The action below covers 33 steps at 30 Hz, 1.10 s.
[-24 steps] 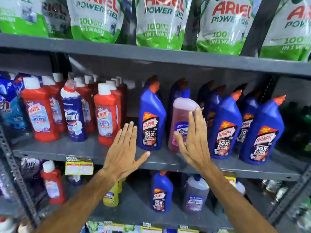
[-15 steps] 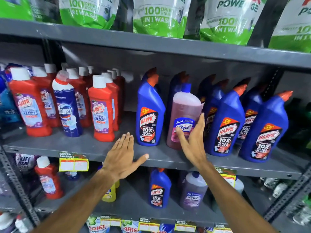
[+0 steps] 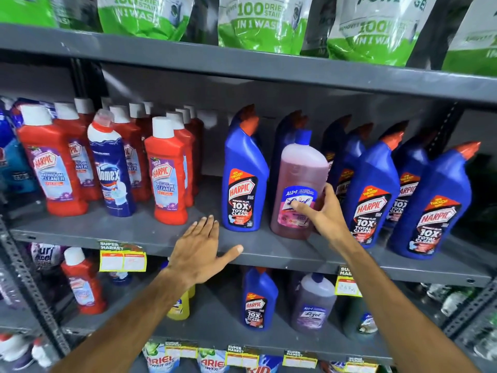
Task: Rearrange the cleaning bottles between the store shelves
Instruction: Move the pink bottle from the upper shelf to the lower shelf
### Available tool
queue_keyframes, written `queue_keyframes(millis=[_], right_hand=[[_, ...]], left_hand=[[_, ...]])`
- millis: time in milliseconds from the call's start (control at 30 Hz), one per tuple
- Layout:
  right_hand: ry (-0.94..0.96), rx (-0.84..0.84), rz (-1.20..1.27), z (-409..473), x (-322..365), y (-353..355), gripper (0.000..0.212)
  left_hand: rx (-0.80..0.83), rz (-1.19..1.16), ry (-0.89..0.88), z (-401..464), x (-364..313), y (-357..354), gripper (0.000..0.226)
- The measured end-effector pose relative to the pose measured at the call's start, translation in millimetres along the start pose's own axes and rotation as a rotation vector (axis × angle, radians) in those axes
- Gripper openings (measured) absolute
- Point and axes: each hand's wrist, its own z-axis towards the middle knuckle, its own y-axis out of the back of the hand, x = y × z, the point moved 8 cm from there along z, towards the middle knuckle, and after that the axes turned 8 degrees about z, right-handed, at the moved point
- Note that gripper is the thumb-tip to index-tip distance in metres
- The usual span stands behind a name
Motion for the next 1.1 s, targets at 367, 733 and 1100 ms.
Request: queue_keyframes(millis=[367,733,1100], right_hand=[[0.146,-0.226,-0.219,-49.9,34.2,6.4,0.071],[0.141,-0.291,-0.162,-156.5,52.8,30.6,0.072],[-0.042,-0.401,-0.249,-233.3,-30.5,57.5,0.067]], left_hand=[[-0.174,0.025,-0.049,-26.0,-5.9,1.5,0.109],[-0.409,0.017,-0.296,-99.2,-54.4,-52.5,0.092],[-0.130,0.031,-0.301,-108.3,-72.5,-144.0,0.094]])
